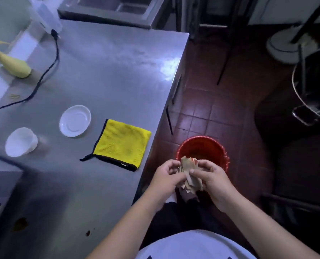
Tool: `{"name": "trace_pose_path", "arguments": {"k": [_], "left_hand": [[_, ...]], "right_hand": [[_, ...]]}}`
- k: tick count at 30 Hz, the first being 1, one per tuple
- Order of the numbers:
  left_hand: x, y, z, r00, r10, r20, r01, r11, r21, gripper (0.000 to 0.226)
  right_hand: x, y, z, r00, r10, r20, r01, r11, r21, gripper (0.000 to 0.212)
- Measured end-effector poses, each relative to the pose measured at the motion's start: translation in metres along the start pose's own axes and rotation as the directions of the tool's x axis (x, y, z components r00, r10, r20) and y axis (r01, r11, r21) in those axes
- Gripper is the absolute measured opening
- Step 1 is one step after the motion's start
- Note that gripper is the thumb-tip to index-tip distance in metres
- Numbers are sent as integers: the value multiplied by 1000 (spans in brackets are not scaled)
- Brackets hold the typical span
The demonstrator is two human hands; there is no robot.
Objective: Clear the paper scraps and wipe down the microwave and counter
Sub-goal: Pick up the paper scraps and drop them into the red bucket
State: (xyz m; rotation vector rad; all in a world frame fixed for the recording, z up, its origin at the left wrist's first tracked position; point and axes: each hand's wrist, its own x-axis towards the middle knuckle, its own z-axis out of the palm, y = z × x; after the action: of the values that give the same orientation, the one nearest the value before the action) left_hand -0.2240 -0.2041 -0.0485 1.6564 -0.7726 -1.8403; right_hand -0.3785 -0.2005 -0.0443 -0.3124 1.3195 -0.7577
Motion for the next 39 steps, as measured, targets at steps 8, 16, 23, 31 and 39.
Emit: {"name": "trace_pose_path", "arguments": {"k": [8,16,23,31,39], "left_hand": [[107,-73,18,951,-309,6,307,948,79,17],[269,-175,45,875,-458,-158,475,874,97,14],[336,-230,60,801,-571,-179,596,789,150,6],[276,-226,62,829,-520,-206,550,824,132,49],[129,-95,43,938,-345,-37,345,939,-1,26]], "right_hand": [[72,52,-64,911,130,-391,-99,990,98,10],[170,133,-126,822,325,-468,-263,945,193,10],[193,156,-168,826,317,-467,-258,948,188,8],[164,120,-161,838,249,-486,-218,968,122,12],[84,23,-71,972,10,-234,-41,991,-130,11]]}}
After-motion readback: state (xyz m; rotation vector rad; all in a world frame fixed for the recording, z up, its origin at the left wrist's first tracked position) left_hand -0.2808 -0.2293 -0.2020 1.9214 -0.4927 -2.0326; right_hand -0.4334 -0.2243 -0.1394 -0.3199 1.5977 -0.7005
